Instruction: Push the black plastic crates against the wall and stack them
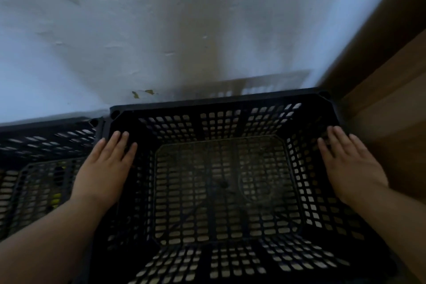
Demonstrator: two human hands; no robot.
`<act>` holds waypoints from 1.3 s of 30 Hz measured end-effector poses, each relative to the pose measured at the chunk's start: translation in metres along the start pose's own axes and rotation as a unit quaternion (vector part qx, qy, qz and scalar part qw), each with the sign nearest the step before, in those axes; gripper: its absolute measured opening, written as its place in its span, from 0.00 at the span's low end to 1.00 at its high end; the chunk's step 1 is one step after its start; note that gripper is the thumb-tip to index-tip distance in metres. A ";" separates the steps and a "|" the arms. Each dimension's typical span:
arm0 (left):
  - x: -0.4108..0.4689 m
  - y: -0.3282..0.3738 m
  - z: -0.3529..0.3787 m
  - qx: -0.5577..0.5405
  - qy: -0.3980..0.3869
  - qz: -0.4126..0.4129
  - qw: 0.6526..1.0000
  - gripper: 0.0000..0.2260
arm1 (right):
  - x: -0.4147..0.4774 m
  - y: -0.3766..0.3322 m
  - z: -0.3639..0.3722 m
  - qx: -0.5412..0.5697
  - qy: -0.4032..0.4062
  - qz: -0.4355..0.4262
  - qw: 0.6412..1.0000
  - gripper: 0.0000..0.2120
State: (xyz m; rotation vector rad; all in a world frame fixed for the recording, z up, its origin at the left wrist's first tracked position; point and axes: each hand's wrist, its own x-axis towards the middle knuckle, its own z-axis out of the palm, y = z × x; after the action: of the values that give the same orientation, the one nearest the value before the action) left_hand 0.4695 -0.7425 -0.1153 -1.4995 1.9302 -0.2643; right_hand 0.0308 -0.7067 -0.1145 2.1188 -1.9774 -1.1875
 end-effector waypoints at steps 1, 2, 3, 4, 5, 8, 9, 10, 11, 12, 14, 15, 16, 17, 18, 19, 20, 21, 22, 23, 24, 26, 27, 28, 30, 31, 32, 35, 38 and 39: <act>0.007 -0.001 0.002 0.002 0.007 -0.001 1.000 0.30 | 0.006 -0.002 -0.002 -0.003 0.000 0.006 1.000 0.30; 0.013 -0.001 0.005 0.003 0.015 -0.002 1.000 0.30 | 0.012 -0.003 -0.003 -0.007 -0.008 0.013 1.000 0.30; 0.019 -0.002 0.008 0.003 0.023 -0.003 1.000 0.29 | 0.017 -0.004 -0.004 -0.009 -0.018 0.017 1.000 0.31; 0.023 -0.002 0.011 0.002 0.029 -0.004 1.000 0.29 | 0.020 -0.005 -0.005 -0.008 -0.028 0.017 0.999 0.32; 0.028 -0.003 0.014 0.000 0.031 -0.009 0.999 0.30 | 0.025 -0.005 -0.005 -0.007 -0.032 0.017 0.999 0.32; 0.034 -0.001 0.025 -0.002 0.027 -0.023 0.999 0.30 | 0.036 -0.009 -0.003 0.004 -0.029 0.020 0.999 0.40; 0.035 0.000 0.029 -0.002 0.023 -0.025 0.999 0.31 | 0.038 -0.011 -0.003 0.003 -0.033 0.021 0.999 0.43; 0.034 0.002 0.034 -0.005 0.022 -0.029 0.999 0.31 | 0.038 -0.013 -0.005 0.006 -0.036 0.023 0.999 0.44; 0.034 0.003 0.038 -0.013 0.027 -0.035 0.999 0.30 | 0.039 -0.015 -0.003 0.010 -0.042 0.025 0.999 0.44; 0.034 0.003 0.041 -0.022 0.035 -0.042 0.998 0.30 | 0.040 -0.017 -0.002 0.014 -0.041 0.030 0.999 0.43; 0.033 0.004 0.042 -0.031 0.041 -0.050 0.997 0.29 | 0.040 -0.019 -0.002 0.012 -0.040 0.032 0.999 0.39; 0.032 0.004 0.040 -0.035 0.039 -0.051 0.997 0.29 | 0.040 -0.019 -0.003 0.012 -0.037 0.034 0.999 0.39; 0.032 0.005 0.039 -0.039 0.037 -0.052 0.997 0.29 | 0.039 -0.019 -0.004 0.014 -0.036 0.037 0.999 0.39; 0.032 0.006 0.037 -0.043 0.035 -0.055 0.997 0.29 | 0.037 -0.018 -0.005 0.013 -0.030 0.039 0.999 0.39; 0.031 0.007 0.034 -0.049 0.034 -0.059 0.996 0.30 | 0.036 -0.018 -0.007 0.013 -0.024 0.038 0.999 0.37; 0.029 0.008 0.030 -0.059 0.033 -0.061 0.996 0.31 | 0.033 -0.018 -0.009 0.018 -0.017 0.036 0.999 0.35; 0.025 0.010 0.024 -0.075 0.032 -0.062 0.995 0.32 | 0.030 -0.018 -0.013 0.029 -0.007 0.035 0.999 0.34; 0.021 0.012 0.018 -0.096 0.034 -0.064 0.993 0.33 | 0.026 -0.018 -0.017 0.041 0.006 0.034 0.999 0.33; 0.017 0.015 0.011 -0.116 0.040 -0.062 0.991 0.34 | 0.020 -0.019 -0.022 0.052 0.020 0.033 0.998 0.33; 0.011 0.018 0.004 -0.129 0.047 -0.056 0.989 0.34 | 0.013 -0.021 -0.027 0.062 0.030 0.031 0.997 0.34; 0.004 0.022 -0.004 -0.139 0.052 -0.045 0.988 0.34 | 0.005 -0.023 -0.033 0.074 0.037 0.029 0.996 0.34; -0.012 0.029 -0.019 -0.154 0.065 -0.020 0.986 0.33 | -0.016 -0.028 -0.042 0.100 0.045 0.026 0.994 0.33; -0.021 0.032 -0.027 -0.163 0.077 -0.007 0.984 0.32 | -0.028 -0.030 -0.046 0.115 0.048 0.027 0.992 0.33; -0.031 0.034 -0.036 -0.170 0.091 0.005 0.981 0.32 | -0.041 -0.032 -0.050 0.131 0.051 0.029 0.990 0.32; -0.051 0.035 -0.056 -0.178 0.115 0.028 0.977 0.32 | -0.070 -0.036 -0.057 0.162 0.055 0.036 0.985 0.32; -0.062 0.035 -0.066 -0.180 0.125 0.038 0.975 0.32 | -0.087 -0.037 -0.061 0.177 0.054 0.041 0.982 0.32; -0.072 0.037 -0.078 -0.181 0.135 0.045 0.973 0.32 | -0.103 -0.038 -0.064 0.191 0.052 0.049 0.979 0.33; -0.111 0.044 -0.113 -0.189 0.159 0.063 0.967 0.31 | -0.160 -0.036 -0.070 0.219 0.055 0.086 0.970 0.33; -0.156 0.056 -0.147 -0.184 0.178 0.093 0.962 0.31 | -0.222 -0.030 -0.069 0.253 0.058 0.116 0.959 0.34; -0.172 0.062 -0.158 -0.186 0.181 0.106 0.960 0.31 | -0.243 -0.028 -0.065 0.263 0.057 0.123 0.955 0.33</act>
State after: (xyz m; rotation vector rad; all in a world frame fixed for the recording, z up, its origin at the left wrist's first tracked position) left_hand 0.3444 -0.6021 0.0357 -1.5367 2.5258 -0.0839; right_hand 0.1087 -0.5237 0.0417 1.9745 -2.6218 -0.5232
